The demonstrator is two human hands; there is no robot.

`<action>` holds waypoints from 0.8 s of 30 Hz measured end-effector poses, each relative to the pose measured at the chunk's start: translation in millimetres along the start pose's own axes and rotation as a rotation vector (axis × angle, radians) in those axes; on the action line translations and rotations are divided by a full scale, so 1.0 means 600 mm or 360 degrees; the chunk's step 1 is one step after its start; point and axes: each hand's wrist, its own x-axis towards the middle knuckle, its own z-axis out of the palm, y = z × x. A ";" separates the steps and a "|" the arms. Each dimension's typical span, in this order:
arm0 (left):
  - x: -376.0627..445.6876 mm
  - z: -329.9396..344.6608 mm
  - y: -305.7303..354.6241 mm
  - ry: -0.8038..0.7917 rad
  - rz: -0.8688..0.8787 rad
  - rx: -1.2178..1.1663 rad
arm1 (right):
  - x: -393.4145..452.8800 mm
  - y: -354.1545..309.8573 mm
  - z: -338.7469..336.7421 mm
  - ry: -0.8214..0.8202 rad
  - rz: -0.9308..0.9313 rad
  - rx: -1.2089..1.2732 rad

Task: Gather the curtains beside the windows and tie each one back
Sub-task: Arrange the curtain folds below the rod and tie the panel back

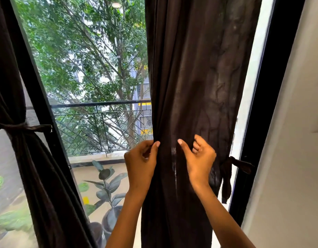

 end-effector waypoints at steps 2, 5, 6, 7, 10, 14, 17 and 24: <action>-0.006 0.005 0.000 0.0020 0.0021 0.0043 | -0.017 0.001 -0.003 0.0157 -0.0275 -0.0200; -0.015 0.011 -0.003 -0.0015 0.0019 0.0089 | -0.046 0.003 -0.002 0.0143 -0.0602 -0.0483; -0.018 0.012 -0.002 -0.0030 0.0028 0.0093 | -0.052 0.000 -0.001 0.0066 -0.0664 -0.0518; -0.020 0.012 0.000 -0.0050 0.0032 0.0082 | -0.056 -0.001 -0.002 -0.0025 -0.0709 -0.0533; -0.025 0.012 0.005 -0.0111 0.0048 0.0049 | -0.061 -0.005 -0.005 -0.0394 -0.0627 -0.0471; -0.025 0.004 0.013 -0.0209 0.0064 -0.0047 | -0.068 -0.006 -0.009 -0.0848 -0.0361 -0.0198; -0.022 0.005 0.019 -0.0224 -0.0004 -0.0149 | -0.071 -0.008 -0.012 -0.0910 -0.0256 -0.0062; -0.004 0.008 0.006 -0.0072 -0.0121 -0.0159 | -0.030 0.001 -0.019 -0.0160 -0.0413 -0.0394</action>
